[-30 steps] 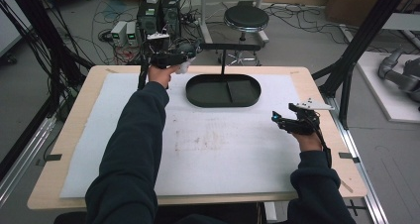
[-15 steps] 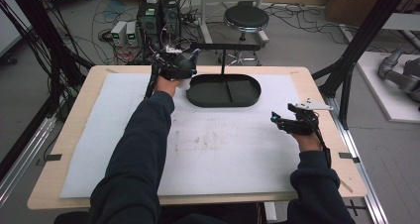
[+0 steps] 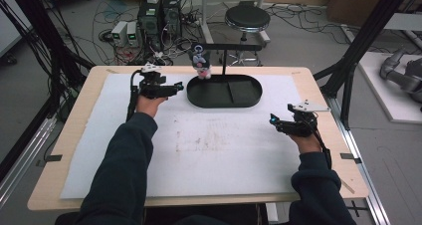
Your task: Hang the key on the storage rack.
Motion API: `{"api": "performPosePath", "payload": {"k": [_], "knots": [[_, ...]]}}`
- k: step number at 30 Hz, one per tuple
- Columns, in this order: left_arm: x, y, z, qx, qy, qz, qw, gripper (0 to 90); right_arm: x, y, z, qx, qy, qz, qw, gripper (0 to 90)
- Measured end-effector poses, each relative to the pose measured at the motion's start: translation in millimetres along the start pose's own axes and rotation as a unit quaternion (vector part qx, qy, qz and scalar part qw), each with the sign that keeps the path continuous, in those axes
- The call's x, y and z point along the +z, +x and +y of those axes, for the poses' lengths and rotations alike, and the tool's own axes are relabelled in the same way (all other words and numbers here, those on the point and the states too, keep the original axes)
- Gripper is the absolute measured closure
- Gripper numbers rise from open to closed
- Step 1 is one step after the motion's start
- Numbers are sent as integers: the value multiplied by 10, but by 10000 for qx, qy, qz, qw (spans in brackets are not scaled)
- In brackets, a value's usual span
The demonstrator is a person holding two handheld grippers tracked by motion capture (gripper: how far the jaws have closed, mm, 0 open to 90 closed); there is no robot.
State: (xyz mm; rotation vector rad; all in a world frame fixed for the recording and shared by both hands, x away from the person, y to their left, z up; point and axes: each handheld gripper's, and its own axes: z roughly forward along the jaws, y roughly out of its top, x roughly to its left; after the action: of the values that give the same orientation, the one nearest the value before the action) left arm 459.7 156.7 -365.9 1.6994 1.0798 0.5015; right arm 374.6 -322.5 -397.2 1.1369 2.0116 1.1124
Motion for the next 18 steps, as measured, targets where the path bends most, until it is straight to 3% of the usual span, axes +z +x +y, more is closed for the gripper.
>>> {"api": "performPosePath", "payload": {"k": [6,11,18], "knots": [[-394,-10,-156,269,-289,-97,9992,239,16,44,-10,-76,106,17,9999,209],[-640,25,-324,398,-470,38,9981,221,-4,63,-23,-139,113,59,9998,209],[-916,119,-539,340,-659,163,9971,213,-56,50,-55,-178,62,142,9997,209]]}}
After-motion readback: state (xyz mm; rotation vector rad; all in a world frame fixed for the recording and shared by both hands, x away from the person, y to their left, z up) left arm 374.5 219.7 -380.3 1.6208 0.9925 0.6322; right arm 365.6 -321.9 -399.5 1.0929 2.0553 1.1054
